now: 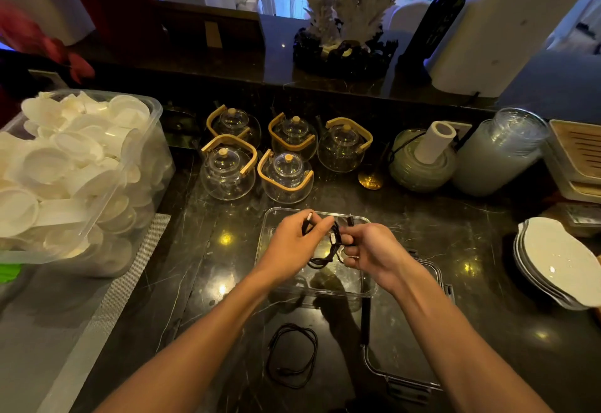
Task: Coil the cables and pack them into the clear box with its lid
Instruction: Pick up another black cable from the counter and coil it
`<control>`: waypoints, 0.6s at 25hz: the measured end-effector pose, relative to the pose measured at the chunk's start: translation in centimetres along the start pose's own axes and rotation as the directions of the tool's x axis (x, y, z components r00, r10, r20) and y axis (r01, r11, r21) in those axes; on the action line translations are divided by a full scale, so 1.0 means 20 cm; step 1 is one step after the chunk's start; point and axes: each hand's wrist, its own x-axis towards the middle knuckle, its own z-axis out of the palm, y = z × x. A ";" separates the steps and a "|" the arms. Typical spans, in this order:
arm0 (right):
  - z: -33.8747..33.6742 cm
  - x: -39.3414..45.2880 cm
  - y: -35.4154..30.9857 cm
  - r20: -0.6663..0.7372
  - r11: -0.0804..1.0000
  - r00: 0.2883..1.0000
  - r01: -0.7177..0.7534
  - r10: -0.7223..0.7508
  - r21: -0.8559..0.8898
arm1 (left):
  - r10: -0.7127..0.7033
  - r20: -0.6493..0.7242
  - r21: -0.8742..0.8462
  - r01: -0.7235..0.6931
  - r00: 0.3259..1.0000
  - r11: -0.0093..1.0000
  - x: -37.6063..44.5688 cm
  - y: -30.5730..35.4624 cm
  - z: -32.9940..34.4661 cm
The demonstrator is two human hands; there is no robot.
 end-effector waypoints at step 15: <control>-0.01 0.03 0.07 0.013 0.886 0.995 -0.097 0.102 0.453 | -0.233 -0.020 -0.447 0.200 0.972 0.872 0.05 -0.02 0.02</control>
